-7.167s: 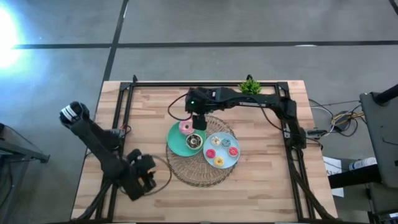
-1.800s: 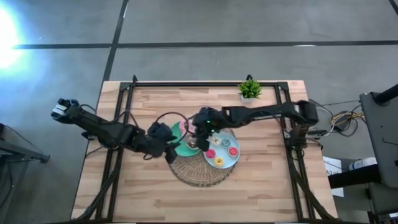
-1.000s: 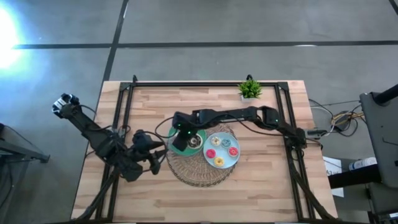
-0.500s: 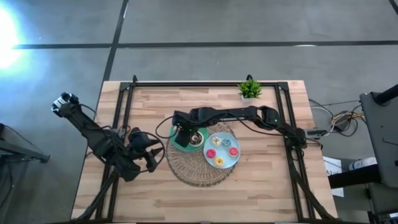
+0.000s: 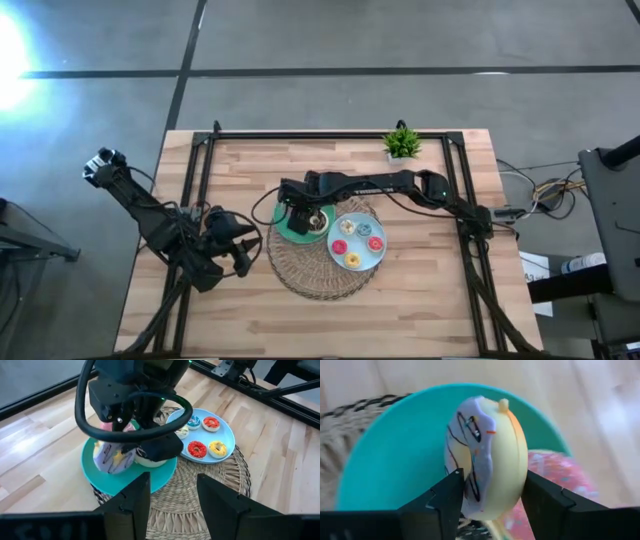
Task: Pick & Place donuts
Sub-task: Put the big purple donut on the green plate
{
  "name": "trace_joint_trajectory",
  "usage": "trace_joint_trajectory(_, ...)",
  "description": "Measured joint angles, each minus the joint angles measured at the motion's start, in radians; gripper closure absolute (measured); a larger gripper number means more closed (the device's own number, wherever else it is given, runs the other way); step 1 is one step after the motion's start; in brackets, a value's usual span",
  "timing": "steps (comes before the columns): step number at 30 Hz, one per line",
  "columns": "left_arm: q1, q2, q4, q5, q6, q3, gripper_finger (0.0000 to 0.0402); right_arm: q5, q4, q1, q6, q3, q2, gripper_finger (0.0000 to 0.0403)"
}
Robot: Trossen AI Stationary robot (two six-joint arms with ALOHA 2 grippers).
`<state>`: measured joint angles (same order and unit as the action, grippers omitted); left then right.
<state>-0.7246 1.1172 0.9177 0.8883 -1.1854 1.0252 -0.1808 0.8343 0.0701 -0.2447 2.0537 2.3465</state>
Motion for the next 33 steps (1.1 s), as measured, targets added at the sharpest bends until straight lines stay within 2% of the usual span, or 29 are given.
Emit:
trace_joint_trajectory(8,0.0,0.0,0.001,0.01,-0.018,0.0,0.0266,-0.075,0.0,0.004,0.085,0.001,-0.021,0.0221)
trace_joint_trajectory(14,0.0,0.0,0.007,0.024,-0.024,0.0,0.0266,0.117,-0.018,0.028,0.018,-0.004,-0.022,0.0256)
trace_joint_trajectory(16,0.0,0.0,0.007,0.027,-0.028,0.0,0.0266,0.153,-0.029,0.034,0.012,-0.006,-0.022,0.0277)
trace_joint_trajectory(22,0.0,0.0,0.008,0.03,-0.044,0.0,0.0266,0.166,-0.03,0.037,0.012,-0.002,-0.022,0.034)
trace_joint_trajectory(26,0.0,0.0,0.008,0.03,-0.047,0.0,0.0266,0.281,-0.052,0.048,0.005,-0.002,-0.022,0.0381)
trace_joint_trajectory(30,0.0,0.0,0.008,0.03,-0.047,0.0,0.0266,0.438,-0.066,0.057,-0.063,-0.001,-0.022,0.0385)
trace_joint_trajectory(33,0.0,0.0,0.009,0.03,-0.047,0.0,0.0266,0.474,-0.065,0.064,-0.098,-0.007,-0.022,0.038)
